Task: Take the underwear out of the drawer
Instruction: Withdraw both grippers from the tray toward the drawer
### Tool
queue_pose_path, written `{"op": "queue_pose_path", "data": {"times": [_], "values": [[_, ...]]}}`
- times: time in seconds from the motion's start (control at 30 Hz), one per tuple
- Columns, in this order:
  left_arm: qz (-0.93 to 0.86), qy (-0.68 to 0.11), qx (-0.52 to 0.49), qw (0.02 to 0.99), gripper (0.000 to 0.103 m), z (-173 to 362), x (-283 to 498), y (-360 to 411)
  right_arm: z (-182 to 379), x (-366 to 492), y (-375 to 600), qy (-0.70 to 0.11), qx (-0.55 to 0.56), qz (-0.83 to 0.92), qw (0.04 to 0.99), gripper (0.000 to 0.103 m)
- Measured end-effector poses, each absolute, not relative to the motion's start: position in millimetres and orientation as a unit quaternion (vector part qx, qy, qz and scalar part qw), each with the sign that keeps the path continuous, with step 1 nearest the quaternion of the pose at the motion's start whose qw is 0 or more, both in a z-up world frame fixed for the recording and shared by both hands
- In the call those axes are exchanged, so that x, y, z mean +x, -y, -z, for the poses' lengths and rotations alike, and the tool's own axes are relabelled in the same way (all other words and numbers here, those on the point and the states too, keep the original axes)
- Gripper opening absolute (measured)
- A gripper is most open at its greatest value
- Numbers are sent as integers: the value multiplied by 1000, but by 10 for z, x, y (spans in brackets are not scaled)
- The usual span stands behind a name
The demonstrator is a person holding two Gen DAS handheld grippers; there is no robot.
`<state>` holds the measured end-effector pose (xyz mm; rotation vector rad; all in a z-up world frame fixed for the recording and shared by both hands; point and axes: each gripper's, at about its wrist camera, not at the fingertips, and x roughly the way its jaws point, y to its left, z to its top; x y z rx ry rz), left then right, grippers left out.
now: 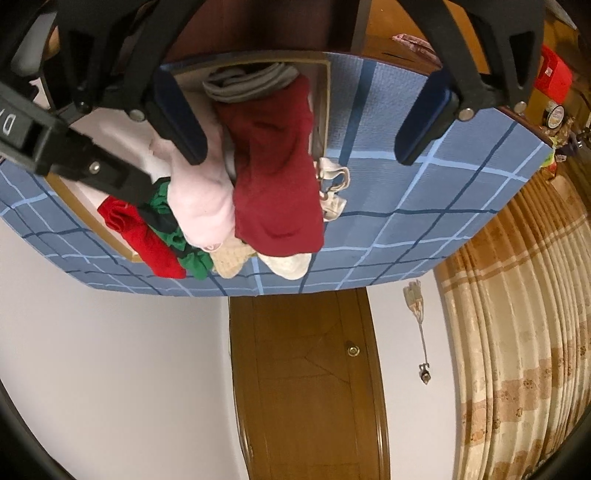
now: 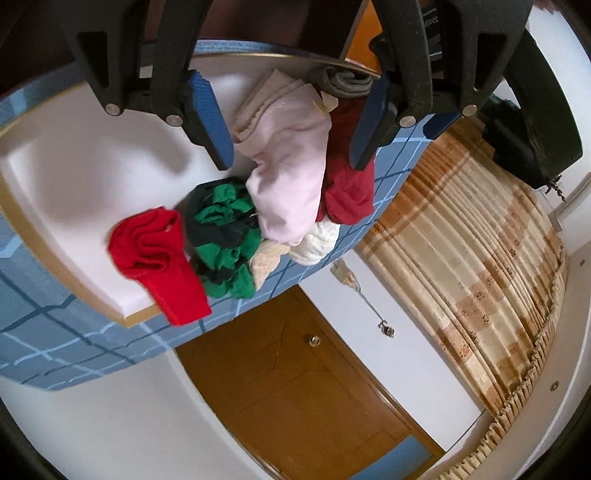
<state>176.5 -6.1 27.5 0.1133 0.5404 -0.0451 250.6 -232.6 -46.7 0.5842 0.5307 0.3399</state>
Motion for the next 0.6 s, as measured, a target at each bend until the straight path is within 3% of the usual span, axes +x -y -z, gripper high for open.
{"op": "queue_pose_path", "data": {"times": [0.3,0.6], "values": [[15,-252,57,966,103,-337,1570,86,306,2181,2413,-209,242,-144,936,68],[23,-274,28,961,103,-300,1435,42,257,1951,2491,-212,223,-141,941,68]]}}
